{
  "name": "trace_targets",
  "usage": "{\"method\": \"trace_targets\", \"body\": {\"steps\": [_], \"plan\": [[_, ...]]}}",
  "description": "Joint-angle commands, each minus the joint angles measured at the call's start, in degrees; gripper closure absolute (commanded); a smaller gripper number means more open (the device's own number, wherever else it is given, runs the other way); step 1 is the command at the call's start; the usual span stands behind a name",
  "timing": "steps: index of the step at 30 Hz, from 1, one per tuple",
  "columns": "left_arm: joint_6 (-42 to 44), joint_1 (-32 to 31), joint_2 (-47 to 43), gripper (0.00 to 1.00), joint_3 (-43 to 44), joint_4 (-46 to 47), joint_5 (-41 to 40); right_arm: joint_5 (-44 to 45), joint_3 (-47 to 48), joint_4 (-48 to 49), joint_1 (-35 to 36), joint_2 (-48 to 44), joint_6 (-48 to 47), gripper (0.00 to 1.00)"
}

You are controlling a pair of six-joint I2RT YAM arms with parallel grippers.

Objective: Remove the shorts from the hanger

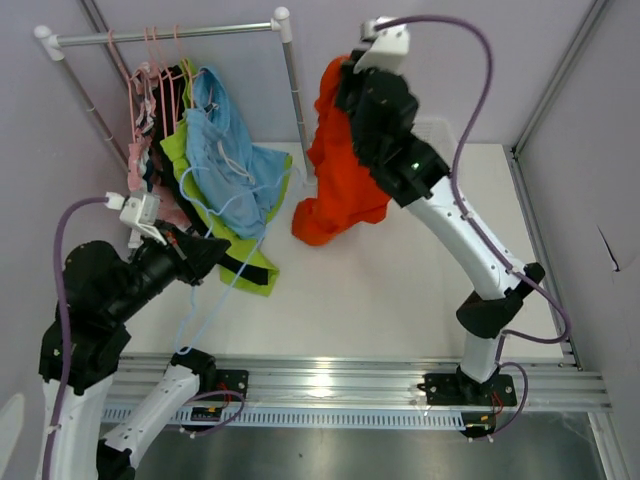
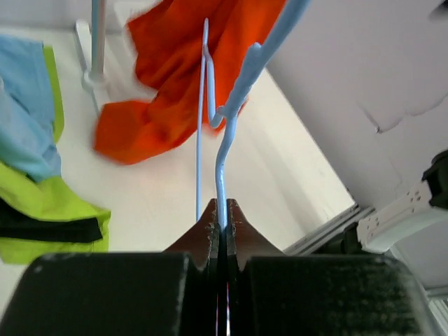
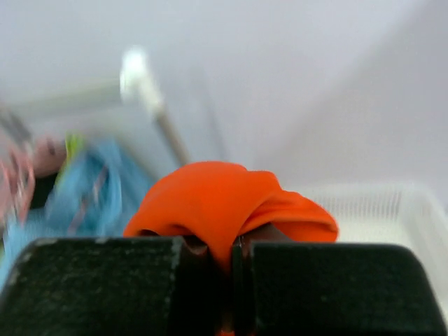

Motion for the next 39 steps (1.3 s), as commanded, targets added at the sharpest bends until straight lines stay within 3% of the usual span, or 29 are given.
{"method": "trace_targets", "body": {"steps": [1,3,6,7,13,23,25,28,29,31,32,35,36,39], "plan": [[-1.5,-0.4,-0.5,1.00,-7.1,4.2,1.1,-4.2,15.6,9.5,-7.0,4.4,-8.7,1.00],[-1.5,-0.4,-1.3,1.00,-9.7,5.9,1.2,-5.9,22.6,11.5,-11.5,9.5,-10.2,1.00],[-1.0,-0.4,-2.3,1.00,-14.1,7.2,1.1,-10.1,19.1,23.6,-17.7,11.1,-9.9,1.00],[-0.9,-0.4,-2.4,1.00,-14.7,7.4,1.4,-12.8,18.1,29.3,-19.3,11.3,-8.7,1.00],[-0.6,-0.4,-3.5,1.00,-19.3,9.9,1.3,-19.3,24.3,38.2,-31.3,21.9,4.9,1.00],[-0.9,-0.5,-2.0,1.00,-25.0,16.3,1.8,-24.7,25.3,49.6,-36.3,30.5,13.9,1.00],[-0.9,-0.4,-1.3,1.00,-25.4,17.4,1.6,-25.4,23.0,48.8,-36.1,30.5,13.6,1.00],[-0.7,-0.4,-0.4,1.00,-25.1,17.7,1.2,-26.0,10.6,49.1,-35.7,28.5,14.1,1.00],[-0.7,-0.4,-0.3,1.00,-24.5,17.7,0.9,-25.7,1.5,49.8,-35.2,25.9,13.9,1.00],[-0.4,-0.4,-0.4,1.00,-24.0,17.0,0.3,-23.3,-7.8,52.9,-34.6,22.9,13.6,1.00],[-0.1,-0.4,-0.4,1.00,-22.9,16.7,-0.5,-22.5,-16.0,54.9,-34.2,20.3,13.7,0.78],[0.8,-0.4,0.0,1.00,-20.5,14.0,-2.9,-20.4,-23.3,49.0,-34.0,16.8,16.2,0.09],[1.5,-0.4,0.4,1.00,-19.0,12.4,-4.9,-19.7,-25.4,46.5,-34.1,16.2,18.1,0.01],[2.9,-0.4,2.6,1.00,-14.8,10.6,-7.0,-17.7,-27.6,35.1,-34.0,13.1,20.5,0.01]]}}
